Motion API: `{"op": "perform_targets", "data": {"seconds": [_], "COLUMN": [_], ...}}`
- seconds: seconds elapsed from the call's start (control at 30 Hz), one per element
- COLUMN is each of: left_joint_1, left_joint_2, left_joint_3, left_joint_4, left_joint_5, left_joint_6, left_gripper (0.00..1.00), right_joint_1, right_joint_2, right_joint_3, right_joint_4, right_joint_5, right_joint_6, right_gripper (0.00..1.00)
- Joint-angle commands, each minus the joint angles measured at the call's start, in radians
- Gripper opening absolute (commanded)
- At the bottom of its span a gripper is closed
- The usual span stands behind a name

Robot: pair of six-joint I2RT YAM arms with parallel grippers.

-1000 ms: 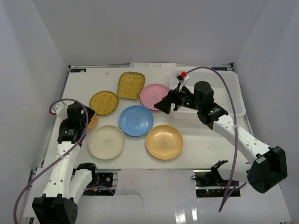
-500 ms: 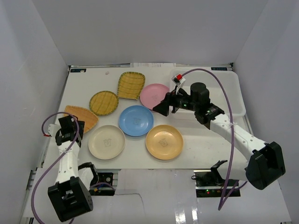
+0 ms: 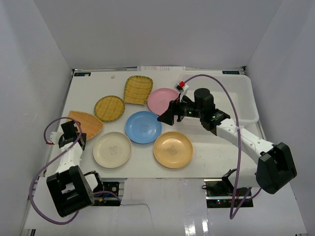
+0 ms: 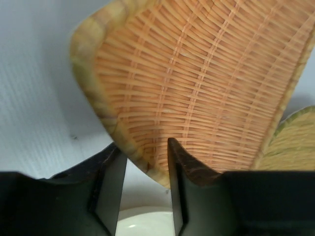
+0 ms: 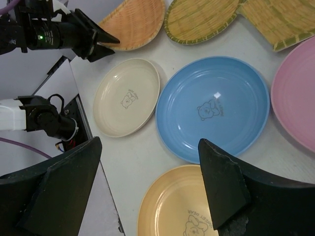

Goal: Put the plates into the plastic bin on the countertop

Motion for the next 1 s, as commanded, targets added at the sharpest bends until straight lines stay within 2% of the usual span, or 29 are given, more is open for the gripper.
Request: {"op": "perform_targets", "data": {"seconds": [0.0,0.07,0.1,0.17,0.27,0.37,0.5,0.57,0.67,0.7,0.77,0.8,0.83,0.97], "left_joint_1": [0.006,0.007,0.010,0.013,0.021,0.021,0.021,0.000,-0.049,-0.059,-0.100,-0.115,-0.131,-0.244], "left_joint_2": [-0.003,0.017,0.022,0.017,-0.027,-0.139,-0.257,-0.264,-0.268,-0.265,-0.267,-0.267,-0.267,-0.279], "left_joint_3": [0.001,0.000,0.003,0.022,0.061,0.116,0.235,0.298,0.395,0.414,0.454,0.466,0.467,0.463], "left_joint_4": [0.102,0.106,0.101,0.075,0.046,0.052,0.027,0.007,0.032,0.046,0.094,0.107,0.125,0.171], "left_joint_5": [-0.021,-0.048,-0.054,-0.088,-0.102,-0.094,-0.029,-0.004,0.060,0.128,0.189,0.241,0.296,0.410], "left_joint_6": [0.007,0.017,0.024,0.046,0.073,0.115,0.145,0.162,0.169,0.169,0.176,0.184,0.196,0.282], "left_gripper": [0.46,0.32,0.15,0.00,0.00,0.00,0.00,0.00,0.00,0.00,0.00,0.00,0.00,0.00], "right_joint_1": [0.031,0.051,0.059,0.073,0.079,0.082,0.097,0.116,0.117,0.116,0.114,0.113,0.110,0.090], "right_joint_2": [0.035,0.057,0.063,0.081,0.112,0.141,0.155,0.167,0.208,0.246,0.300,0.370,0.406,0.637], "right_joint_3": [0.021,0.035,0.038,0.051,0.078,0.101,0.094,0.113,0.182,0.232,0.298,0.388,0.436,0.686], "right_joint_4": [0.024,0.025,0.025,0.024,0.017,-0.010,-0.009,-0.033,-0.073,-0.081,-0.101,-0.116,-0.128,-0.214], "right_joint_5": [0.002,0.011,0.019,0.025,0.027,0.048,0.166,0.211,0.304,0.361,0.412,0.466,0.496,0.597], "right_joint_6": [-0.007,-0.003,-0.003,-0.003,0.003,0.013,0.027,0.013,-0.013,-0.018,-0.018,-0.021,-0.021,0.016], "right_gripper": [0.85,0.84,0.84,0.84,0.84,0.84,0.83,0.81,0.68,0.56,0.45,0.35,0.30,0.27]}}
